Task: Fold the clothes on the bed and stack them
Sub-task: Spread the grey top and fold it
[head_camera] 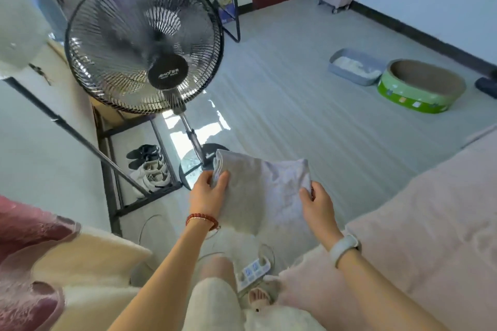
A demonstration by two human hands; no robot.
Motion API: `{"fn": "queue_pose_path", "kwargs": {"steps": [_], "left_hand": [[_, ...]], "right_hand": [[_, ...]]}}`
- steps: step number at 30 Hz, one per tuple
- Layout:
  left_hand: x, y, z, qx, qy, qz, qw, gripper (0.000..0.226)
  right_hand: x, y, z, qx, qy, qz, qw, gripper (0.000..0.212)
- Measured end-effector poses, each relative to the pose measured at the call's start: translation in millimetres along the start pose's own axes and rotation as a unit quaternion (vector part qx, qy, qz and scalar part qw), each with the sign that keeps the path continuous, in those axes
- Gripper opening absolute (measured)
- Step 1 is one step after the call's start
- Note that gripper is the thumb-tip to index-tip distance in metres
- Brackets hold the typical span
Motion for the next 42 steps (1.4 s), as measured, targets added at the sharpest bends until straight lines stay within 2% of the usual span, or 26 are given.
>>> {"fn": "queue_pose_path", "kwargs": {"steps": [4,8,16,23,30,34,42], "left_hand": [[33.3,-22.1,-45.7,-0.028,-0.019,0.004,0.999,0.016],[95.4,-67.0,-103.3,-0.068,-0.081,-0.013,0.994,0.018],[222.4,-223.9,-194.2,-0.212,-0.178,-0.002,0.961,0.021],[312.7,-345.4,-232.6,-0.319,-0.227,-0.005,0.920,0.016],[381.9,-504.8,-159.4,-0.456,-0.291,-0.037,0.840,0.017],[423.4,-603.4,-97.2,-0.522,-0.322,-0.044,0.789,0.015],[528.2,-776.4,42.4,-0.603,-0.369,-0.061,0.705,0.015]], "right_hand": [[-11.2,7.8,-45.1,0.027,-0.019,-0.010,0.999,0.032],[-22.2,32.6,-94.6,0.092,-0.029,-0.034,0.995,0.033],[-14.8,114.5,-198.0,0.260,-0.062,-0.067,0.961,0.034],[-16.3,177.3,-251.0,0.367,-0.101,-0.066,0.922,0.028],[44.9,273.6,-235.3,0.491,-0.196,-0.086,0.845,0.008],[90.4,343.9,-233.1,0.553,-0.231,-0.099,0.795,0.007],[172.1,501.4,-246.8,0.640,-0.261,-0.154,0.706,0.014]]}}
Point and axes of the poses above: each hand's wrist, its own z-axis away from the middle knuckle, its own y-axis out of the back of the hand, x = y × z, the point moved 10 cm from there along -z, towards the middle knuckle
